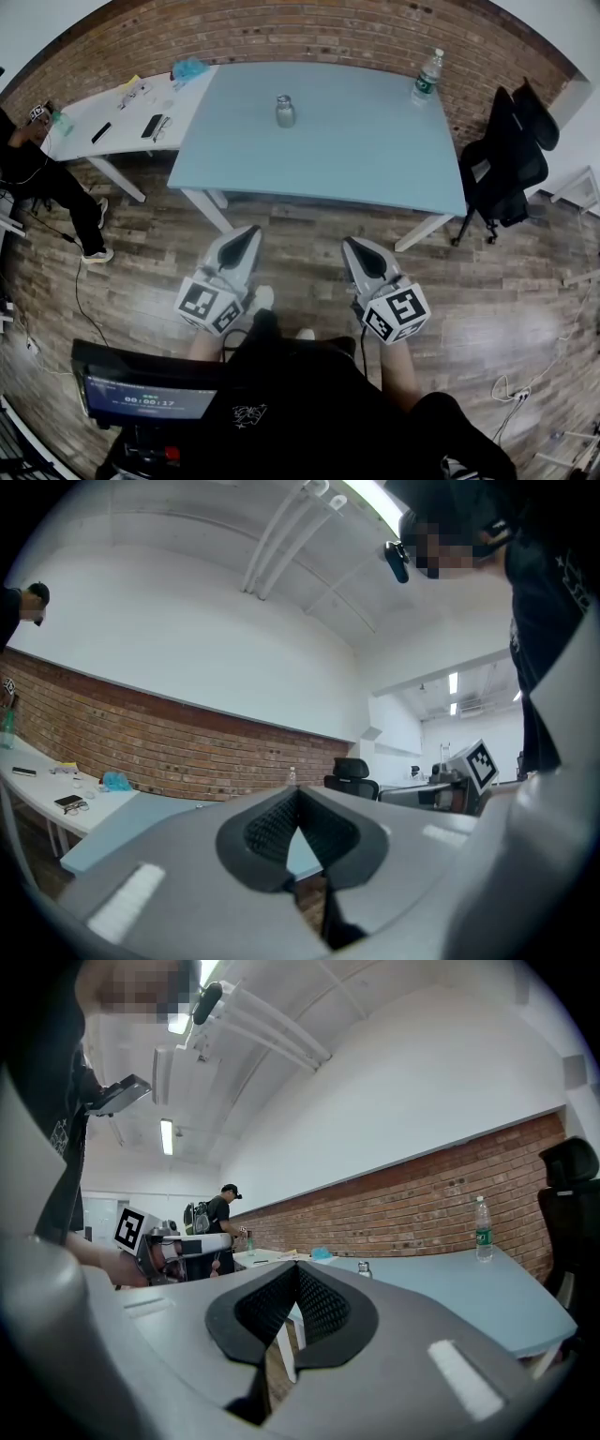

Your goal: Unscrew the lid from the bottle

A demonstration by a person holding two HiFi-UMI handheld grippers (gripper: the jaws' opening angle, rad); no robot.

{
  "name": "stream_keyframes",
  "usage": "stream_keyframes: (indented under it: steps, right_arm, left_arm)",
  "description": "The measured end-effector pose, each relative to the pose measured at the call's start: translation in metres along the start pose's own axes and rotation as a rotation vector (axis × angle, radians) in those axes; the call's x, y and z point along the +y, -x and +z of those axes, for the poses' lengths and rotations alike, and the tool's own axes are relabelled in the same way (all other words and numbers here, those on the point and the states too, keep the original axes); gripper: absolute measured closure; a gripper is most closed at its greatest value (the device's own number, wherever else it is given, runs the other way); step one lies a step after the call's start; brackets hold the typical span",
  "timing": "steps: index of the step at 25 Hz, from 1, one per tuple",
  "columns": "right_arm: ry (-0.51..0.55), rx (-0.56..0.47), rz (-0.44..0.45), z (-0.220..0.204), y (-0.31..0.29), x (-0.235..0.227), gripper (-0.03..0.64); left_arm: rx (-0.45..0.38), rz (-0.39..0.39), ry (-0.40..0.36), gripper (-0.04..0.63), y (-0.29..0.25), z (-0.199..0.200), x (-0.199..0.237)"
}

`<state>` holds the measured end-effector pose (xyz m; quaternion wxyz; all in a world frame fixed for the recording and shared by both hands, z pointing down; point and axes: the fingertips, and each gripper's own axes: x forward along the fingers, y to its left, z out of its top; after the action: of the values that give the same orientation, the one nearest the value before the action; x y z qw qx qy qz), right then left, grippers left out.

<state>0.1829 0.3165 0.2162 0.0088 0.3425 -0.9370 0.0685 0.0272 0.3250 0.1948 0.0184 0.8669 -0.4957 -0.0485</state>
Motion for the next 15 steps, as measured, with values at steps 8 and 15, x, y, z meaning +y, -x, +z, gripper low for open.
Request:
stream_keyframes:
  steps: [8, 15]
  right_arm:
    - [0.005, 0.007, -0.01, 0.0, -0.012, -0.003, 0.615]
    - [0.016, 0.013, -0.02, 0.004, -0.028, -0.005, 0.615]
  left_arm:
    - [-0.005, -0.01, 0.009, 0.595, -0.006, -0.002, 0.012]
    - [-0.011, -0.019, 0.015, 0.595, -0.013, 0.0, 0.028]
